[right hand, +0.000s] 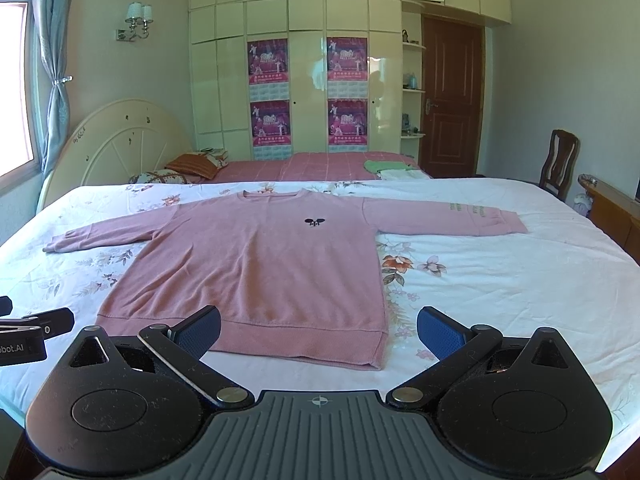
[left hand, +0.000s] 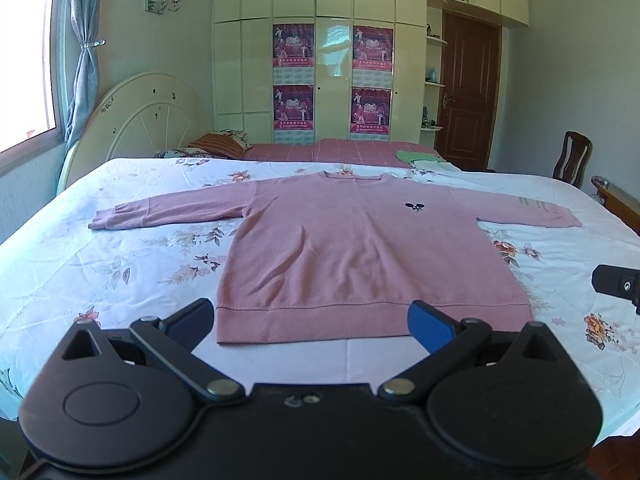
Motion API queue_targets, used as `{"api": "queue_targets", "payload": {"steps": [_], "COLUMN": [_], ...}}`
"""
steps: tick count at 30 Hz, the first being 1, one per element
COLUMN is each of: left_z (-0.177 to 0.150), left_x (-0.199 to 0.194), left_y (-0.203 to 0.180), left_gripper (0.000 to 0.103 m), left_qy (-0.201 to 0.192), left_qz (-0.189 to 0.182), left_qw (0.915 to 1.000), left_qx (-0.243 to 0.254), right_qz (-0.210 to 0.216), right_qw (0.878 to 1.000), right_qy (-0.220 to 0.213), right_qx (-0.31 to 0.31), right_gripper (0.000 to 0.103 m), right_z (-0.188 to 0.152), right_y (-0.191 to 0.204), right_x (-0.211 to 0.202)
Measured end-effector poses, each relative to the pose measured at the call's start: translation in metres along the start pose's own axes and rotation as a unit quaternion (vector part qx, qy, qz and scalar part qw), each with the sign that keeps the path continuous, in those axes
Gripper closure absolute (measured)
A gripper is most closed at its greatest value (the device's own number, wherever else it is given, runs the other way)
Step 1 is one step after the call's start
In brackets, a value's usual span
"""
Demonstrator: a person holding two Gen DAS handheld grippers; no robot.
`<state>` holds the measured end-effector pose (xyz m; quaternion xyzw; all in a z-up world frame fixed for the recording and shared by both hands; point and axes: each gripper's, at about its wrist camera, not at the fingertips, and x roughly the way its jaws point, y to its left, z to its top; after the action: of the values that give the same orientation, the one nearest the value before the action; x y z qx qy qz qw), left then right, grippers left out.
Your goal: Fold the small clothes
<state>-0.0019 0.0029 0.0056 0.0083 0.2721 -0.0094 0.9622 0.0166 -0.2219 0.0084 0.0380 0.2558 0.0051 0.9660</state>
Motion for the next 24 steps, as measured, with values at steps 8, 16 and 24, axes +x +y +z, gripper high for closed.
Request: {"api": "queue_targets", "payload": {"steps": [8,16,24], "left_z": [0.027,0.057,0.070], "left_x": [0.010,0.043,0.100], "left_y": [0.000,-0.002,-0.009], "left_gripper": [0.000,0.000,0.001], "left_qy": [-0.022,-0.044,-0.009], "left_qz": [-0.014,-0.048,-0.069], "left_qw": [0.9996,0.9977,0.9973], "left_qx": [-0.007,-0.020,-0.024], "right_qz": [-0.004,-0.024,-0.065], "right_qw": [1.000,0.999,0.997], "right_qy": [-0.013,-0.032,-0.032], "right_qx": [-0.008,0.005,0.033], "right_gripper": [0.000,0.000,0.000], "right_z": [0.015,0.044,0.057], "right_y": [-0.009,-0.029,-0.068], "right_x": [0.010,0.039,0.081]}}
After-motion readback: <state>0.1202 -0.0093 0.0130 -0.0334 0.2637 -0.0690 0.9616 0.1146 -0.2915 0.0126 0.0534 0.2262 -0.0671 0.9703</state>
